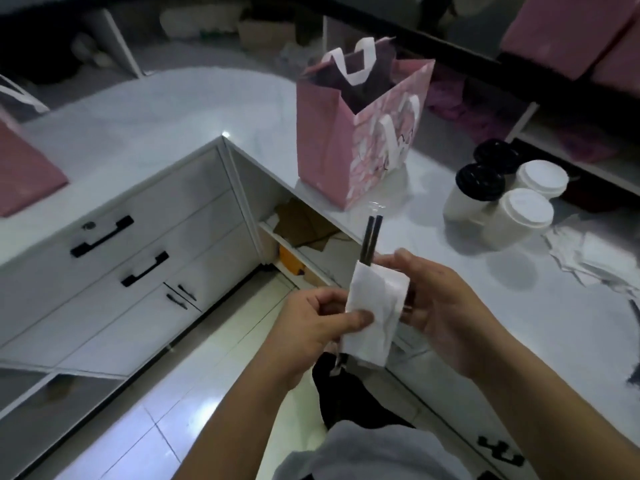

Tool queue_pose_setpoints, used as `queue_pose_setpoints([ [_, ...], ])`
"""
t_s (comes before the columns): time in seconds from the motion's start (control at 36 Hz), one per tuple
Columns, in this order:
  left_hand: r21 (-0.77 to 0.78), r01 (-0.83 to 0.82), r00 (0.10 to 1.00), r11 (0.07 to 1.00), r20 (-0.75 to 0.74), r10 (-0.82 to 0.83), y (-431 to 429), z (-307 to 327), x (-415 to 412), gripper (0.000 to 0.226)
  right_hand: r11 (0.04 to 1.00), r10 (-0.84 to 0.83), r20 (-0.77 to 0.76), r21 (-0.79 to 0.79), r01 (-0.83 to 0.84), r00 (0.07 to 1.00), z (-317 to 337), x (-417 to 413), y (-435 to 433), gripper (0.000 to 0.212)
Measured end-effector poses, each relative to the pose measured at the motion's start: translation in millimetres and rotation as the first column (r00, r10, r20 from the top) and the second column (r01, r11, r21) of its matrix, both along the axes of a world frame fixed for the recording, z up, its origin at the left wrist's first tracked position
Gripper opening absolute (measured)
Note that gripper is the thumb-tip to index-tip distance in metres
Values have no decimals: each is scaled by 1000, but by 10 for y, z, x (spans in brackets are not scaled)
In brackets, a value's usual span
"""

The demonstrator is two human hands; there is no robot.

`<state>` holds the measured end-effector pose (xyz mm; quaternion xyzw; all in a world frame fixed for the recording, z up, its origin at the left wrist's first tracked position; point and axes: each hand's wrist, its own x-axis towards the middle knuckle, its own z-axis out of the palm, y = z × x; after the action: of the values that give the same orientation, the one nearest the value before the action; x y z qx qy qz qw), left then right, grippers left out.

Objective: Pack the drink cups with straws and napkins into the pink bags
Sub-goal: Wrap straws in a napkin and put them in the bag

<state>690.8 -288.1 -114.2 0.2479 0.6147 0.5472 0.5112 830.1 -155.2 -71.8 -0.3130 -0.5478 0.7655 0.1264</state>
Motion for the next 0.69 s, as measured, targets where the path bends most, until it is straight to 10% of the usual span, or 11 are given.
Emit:
queue_pose_setpoints([
  [0.14, 95, -133, 980, 987, -139, 145, 342, 297, -488, 31, 1000, 18, -104, -5, -18, 994, 94, -559, 180, 36],
  [0.39, 211, 125, 920, 969, -390, -33, 1434, 1086, -1465, 29, 971, -136, -411, 126, 204, 902, 482, -1185, 1410, 36],
  [0.56, 167, 15, 628, 986, -769, 121, 2243, 1275, -2175, 36, 795, -137, -478, 470, 384, 868, 762, -1379, 2339, 19],
  [0.69, -167, 106, 477, 980, -857, -197, 2930, 1200, -2474, 84, 632, -27, -410, 700, 333, 912, 825, -1651, 2732, 28],
])
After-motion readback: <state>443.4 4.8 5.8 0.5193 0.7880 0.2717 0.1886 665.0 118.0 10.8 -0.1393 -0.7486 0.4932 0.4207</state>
